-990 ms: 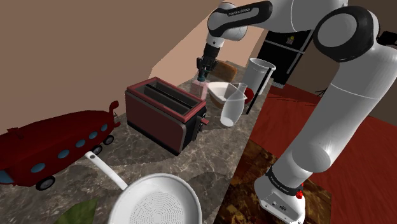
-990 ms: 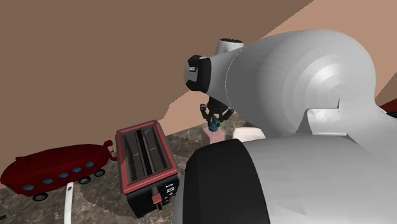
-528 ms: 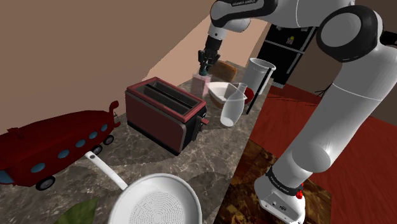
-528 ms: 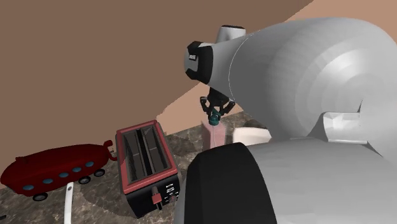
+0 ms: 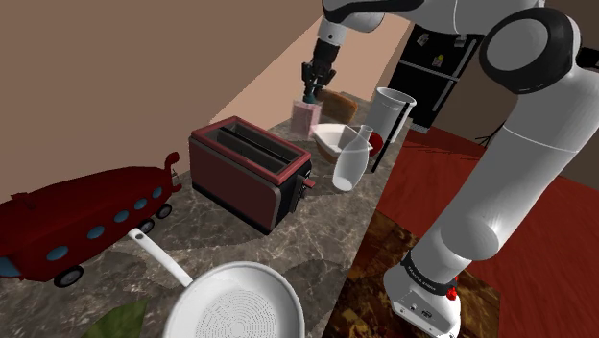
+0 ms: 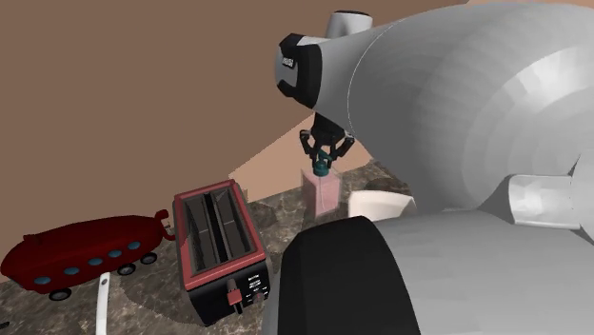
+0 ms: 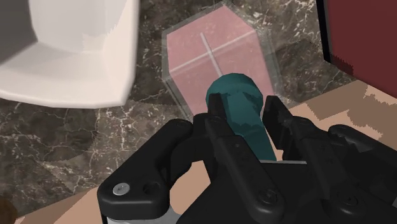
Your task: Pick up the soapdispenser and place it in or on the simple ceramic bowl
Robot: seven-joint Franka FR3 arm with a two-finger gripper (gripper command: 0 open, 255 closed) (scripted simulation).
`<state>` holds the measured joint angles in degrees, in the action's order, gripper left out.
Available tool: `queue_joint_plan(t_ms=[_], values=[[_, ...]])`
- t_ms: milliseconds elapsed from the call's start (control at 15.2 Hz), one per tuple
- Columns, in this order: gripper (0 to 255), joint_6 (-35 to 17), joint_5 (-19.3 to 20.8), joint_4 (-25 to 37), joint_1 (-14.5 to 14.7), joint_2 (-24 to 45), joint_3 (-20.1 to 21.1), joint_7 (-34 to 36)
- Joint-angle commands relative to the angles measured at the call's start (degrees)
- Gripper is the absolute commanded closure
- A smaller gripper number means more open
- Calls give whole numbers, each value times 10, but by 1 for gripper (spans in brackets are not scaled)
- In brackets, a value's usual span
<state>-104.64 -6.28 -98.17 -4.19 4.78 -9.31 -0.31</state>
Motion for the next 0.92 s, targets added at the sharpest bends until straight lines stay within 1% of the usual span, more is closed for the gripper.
queue_joint_plan(t_ms=[0, 396, 858], values=[[255, 15, 0, 15, 0, 0, 0, 1], [255, 59, 1, 62, -1, 3, -1, 5], [255, 110, -3, 97, -49, -4, -41, -79]])
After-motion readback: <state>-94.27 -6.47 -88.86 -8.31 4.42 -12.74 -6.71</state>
